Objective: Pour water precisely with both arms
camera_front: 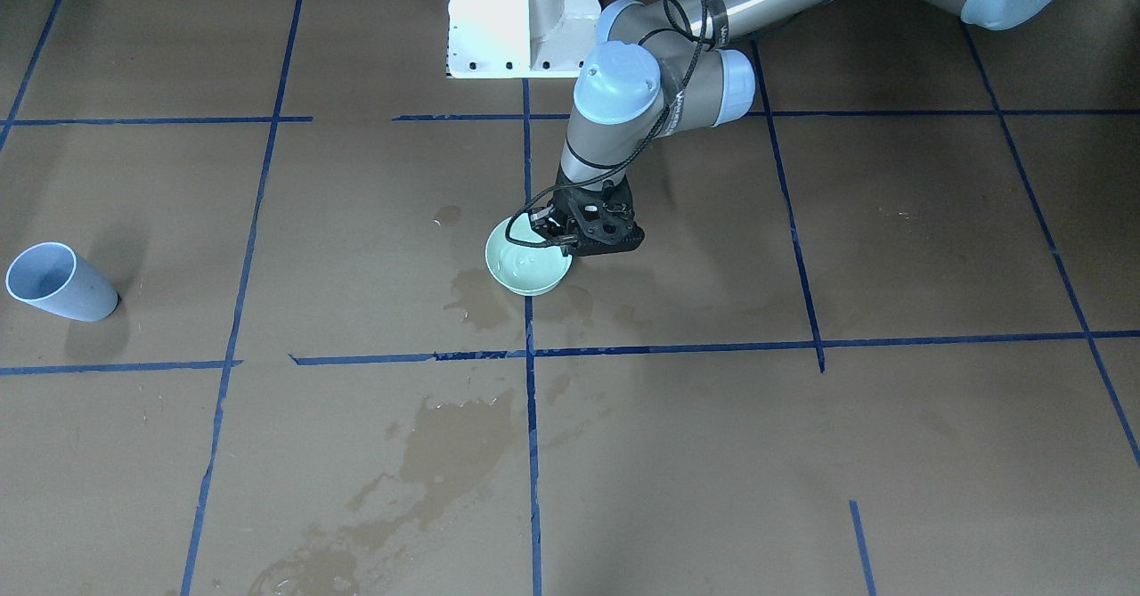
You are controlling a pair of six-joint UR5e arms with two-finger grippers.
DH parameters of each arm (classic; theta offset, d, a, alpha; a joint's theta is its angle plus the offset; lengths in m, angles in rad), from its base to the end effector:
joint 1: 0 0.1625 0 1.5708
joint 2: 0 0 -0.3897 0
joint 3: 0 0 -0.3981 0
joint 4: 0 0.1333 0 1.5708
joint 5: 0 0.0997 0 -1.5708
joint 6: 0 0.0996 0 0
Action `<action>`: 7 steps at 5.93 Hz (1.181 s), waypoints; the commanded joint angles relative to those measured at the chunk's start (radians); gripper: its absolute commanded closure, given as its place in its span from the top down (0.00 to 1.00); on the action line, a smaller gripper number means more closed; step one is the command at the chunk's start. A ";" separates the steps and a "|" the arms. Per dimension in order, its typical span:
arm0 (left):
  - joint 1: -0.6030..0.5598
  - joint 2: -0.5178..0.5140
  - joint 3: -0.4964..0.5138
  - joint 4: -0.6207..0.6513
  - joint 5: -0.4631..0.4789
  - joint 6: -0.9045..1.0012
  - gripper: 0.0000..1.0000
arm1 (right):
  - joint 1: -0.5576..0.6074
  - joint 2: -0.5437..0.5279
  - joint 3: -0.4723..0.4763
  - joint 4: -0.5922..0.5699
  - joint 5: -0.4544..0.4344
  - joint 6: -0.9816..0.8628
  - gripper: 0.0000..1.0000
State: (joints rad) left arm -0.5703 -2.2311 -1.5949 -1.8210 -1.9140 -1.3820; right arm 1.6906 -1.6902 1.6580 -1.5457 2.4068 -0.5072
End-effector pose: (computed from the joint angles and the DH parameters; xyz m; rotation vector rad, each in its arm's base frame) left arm 0.5203 -0.4523 0.1941 0.0477 0.9775 -0.1903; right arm 0.1128 -0.4404 0.6297 0.2529 -0.8020 -0.3615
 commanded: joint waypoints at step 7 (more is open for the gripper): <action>-0.307 0.543 -0.131 -0.319 -0.295 0.279 0.00 | 0.000 -0.005 0.013 0.009 0.002 0.004 1.00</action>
State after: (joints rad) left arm -0.8343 -1.7428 -1.7325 -2.1333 -2.1734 -1.1959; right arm 1.6904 -1.6939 1.6704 -1.5379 2.4085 -0.5032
